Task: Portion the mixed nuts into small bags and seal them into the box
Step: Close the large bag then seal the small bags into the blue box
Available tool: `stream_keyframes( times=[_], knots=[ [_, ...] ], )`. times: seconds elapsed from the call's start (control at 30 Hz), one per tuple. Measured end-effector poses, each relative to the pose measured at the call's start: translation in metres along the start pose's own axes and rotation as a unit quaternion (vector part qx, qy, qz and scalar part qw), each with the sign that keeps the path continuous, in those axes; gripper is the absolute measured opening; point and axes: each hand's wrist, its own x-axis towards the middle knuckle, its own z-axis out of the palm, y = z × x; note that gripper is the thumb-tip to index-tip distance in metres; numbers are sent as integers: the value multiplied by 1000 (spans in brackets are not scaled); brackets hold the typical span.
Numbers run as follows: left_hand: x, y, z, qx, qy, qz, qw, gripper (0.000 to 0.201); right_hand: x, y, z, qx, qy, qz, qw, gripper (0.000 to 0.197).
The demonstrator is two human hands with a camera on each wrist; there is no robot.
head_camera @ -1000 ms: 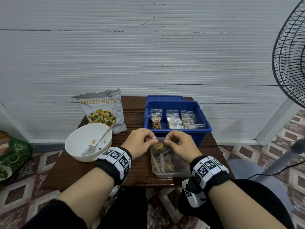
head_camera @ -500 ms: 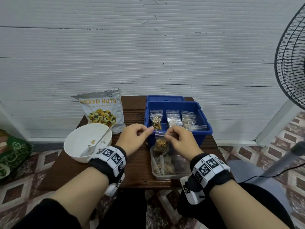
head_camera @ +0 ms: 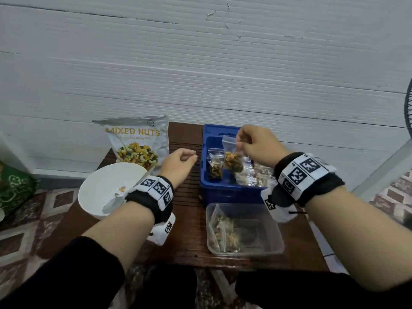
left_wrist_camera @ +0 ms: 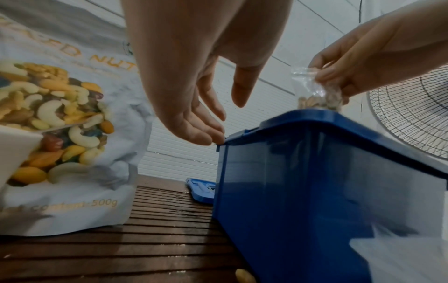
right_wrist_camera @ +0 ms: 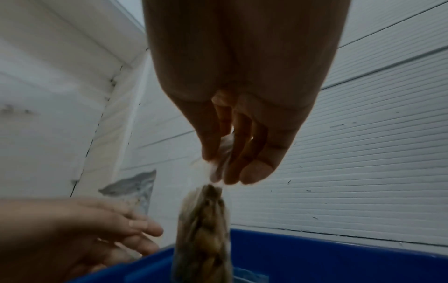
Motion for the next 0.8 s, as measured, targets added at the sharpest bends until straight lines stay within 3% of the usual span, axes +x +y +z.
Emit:
stream_keyframes(
  times=[0.1, 0.23, 0.4, 0.67, 0.8],
  knots=[
    [12, -1, 6, -7, -13, -24, 1000, 20, 29, 4, 6, -87, -97, -1, 991, 7],
    [24, -4, 14, -24, -43, -39, 998, 24, 63, 7, 21, -193, -220, -4, 956, 3],
    [33, -8, 19, -56, -60, -45, 996, 21, 96, 18, 37, -174, -331, 50, 926, 22],
    [41, -15, 18, -97, -101, -50, 989, 22, 127, 19, 52, -190, -424, 48, 884, 17],
    [42, -16, 19, -102, -102, -50, 988, 23, 132, 23, 60, -188, -410, 47, 891, 14]
  ],
)
